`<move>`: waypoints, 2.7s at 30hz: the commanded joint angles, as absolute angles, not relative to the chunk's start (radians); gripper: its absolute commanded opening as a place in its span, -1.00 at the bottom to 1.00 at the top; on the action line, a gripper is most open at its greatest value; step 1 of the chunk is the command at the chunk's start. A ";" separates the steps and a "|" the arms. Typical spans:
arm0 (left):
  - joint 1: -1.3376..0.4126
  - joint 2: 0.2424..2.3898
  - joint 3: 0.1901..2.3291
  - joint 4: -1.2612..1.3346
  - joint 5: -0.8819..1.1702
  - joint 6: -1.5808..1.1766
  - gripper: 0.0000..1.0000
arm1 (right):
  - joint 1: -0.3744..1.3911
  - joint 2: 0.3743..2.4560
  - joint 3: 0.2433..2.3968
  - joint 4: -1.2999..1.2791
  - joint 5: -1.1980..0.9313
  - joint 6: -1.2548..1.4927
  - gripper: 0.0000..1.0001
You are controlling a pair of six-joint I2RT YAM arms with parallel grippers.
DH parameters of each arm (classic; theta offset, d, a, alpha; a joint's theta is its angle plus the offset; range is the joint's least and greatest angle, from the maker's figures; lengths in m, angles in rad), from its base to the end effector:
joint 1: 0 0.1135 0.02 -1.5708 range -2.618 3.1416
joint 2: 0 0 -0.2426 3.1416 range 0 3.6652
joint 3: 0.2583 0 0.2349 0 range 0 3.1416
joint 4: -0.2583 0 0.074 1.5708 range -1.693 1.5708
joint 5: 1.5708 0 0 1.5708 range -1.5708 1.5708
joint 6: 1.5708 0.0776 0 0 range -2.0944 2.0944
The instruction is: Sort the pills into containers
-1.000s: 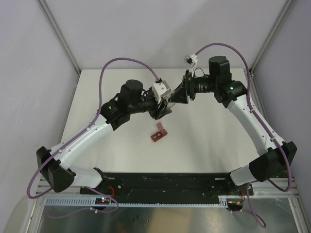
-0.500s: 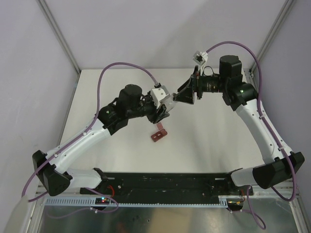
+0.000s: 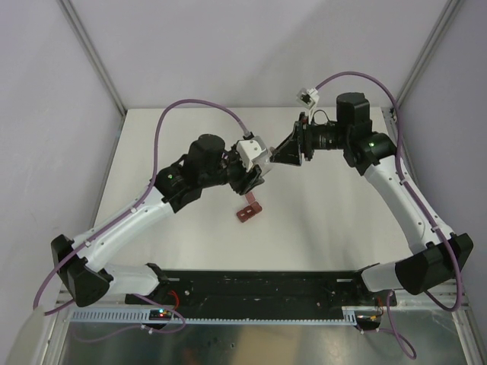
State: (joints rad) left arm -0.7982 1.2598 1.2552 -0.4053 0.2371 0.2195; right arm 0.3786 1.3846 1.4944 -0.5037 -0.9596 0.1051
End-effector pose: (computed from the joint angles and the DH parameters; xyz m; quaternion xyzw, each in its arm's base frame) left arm 0.2035 -0.2349 0.3439 0.4612 0.6935 -0.2502 0.4937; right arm 0.2587 0.1713 0.3909 -0.3544 0.6961 0.4907 0.3861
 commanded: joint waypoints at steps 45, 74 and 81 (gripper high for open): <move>-0.888 1.197 1.396 -0.606 0.002 0.285 -1.00 | 0.409 1.363 1.643 -0.521 -0.902 0.082 0.83; -0.944 1.242 1.404 -0.562 -0.215 0.317 -1.00 | 0.432 1.432 1.510 -0.366 -1.013 0.244 0.31; -0.940 1.229 1.395 -0.563 -0.156 0.309 -1.00 | 0.436 1.402 1.501 -0.382 -1.012 0.169 -0.41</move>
State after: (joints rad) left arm -0.9367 1.2438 1.3640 -0.6117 -0.1989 0.2970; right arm 0.4286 1.4326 1.5040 -0.4046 -1.0031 0.2245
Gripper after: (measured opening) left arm 0.563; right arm 0.441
